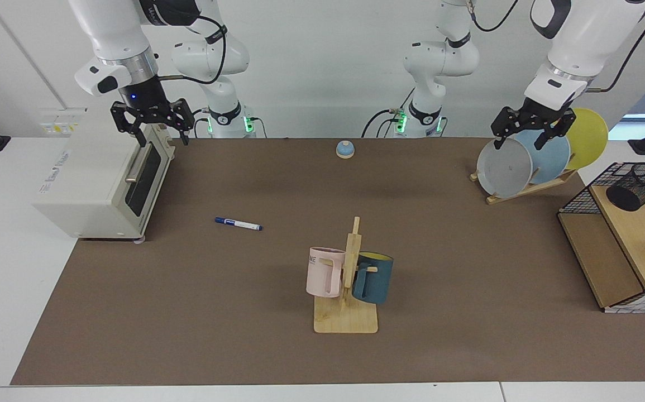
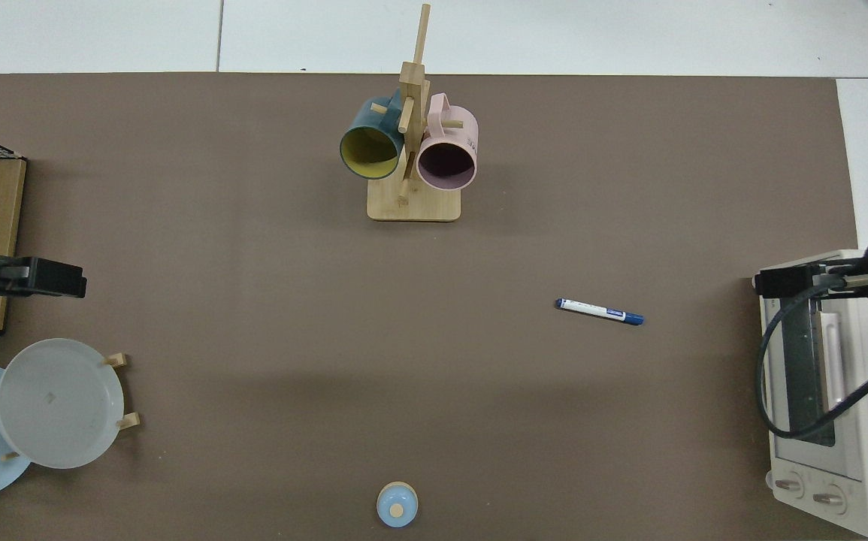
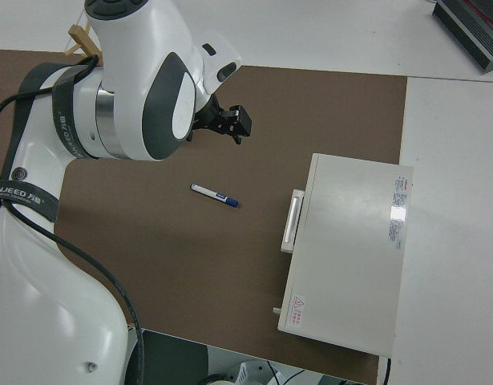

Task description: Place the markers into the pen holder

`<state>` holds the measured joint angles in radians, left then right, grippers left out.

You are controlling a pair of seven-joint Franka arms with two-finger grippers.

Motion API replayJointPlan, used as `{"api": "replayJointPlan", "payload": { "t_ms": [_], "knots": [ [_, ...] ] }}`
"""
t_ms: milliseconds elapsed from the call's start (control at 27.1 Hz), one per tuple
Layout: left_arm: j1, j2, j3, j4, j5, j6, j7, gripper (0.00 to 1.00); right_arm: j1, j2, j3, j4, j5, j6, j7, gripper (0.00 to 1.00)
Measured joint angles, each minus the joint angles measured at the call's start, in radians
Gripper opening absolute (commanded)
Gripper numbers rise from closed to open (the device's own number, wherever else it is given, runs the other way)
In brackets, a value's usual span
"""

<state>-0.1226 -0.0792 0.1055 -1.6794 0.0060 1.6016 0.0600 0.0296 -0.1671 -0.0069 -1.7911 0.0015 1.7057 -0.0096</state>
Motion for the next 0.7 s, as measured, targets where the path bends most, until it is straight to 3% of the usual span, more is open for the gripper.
{"api": "replayJointPlan", "payload": {
  "t_ms": [295,700],
  "knots": [
    [0.0,0.0,0.0,0.0,0.0,0.0,0.0,1.0,-0.038,0.002,-0.007,-0.044,0.032,0.045,0.153,1.0],
    [0.0,0.0,0.0,0.0,0.0,0.0,0.0,1.0,0.036,0.042,0.009,-0.196,0.152,0.283,0.72,1.0]
  ]
}}
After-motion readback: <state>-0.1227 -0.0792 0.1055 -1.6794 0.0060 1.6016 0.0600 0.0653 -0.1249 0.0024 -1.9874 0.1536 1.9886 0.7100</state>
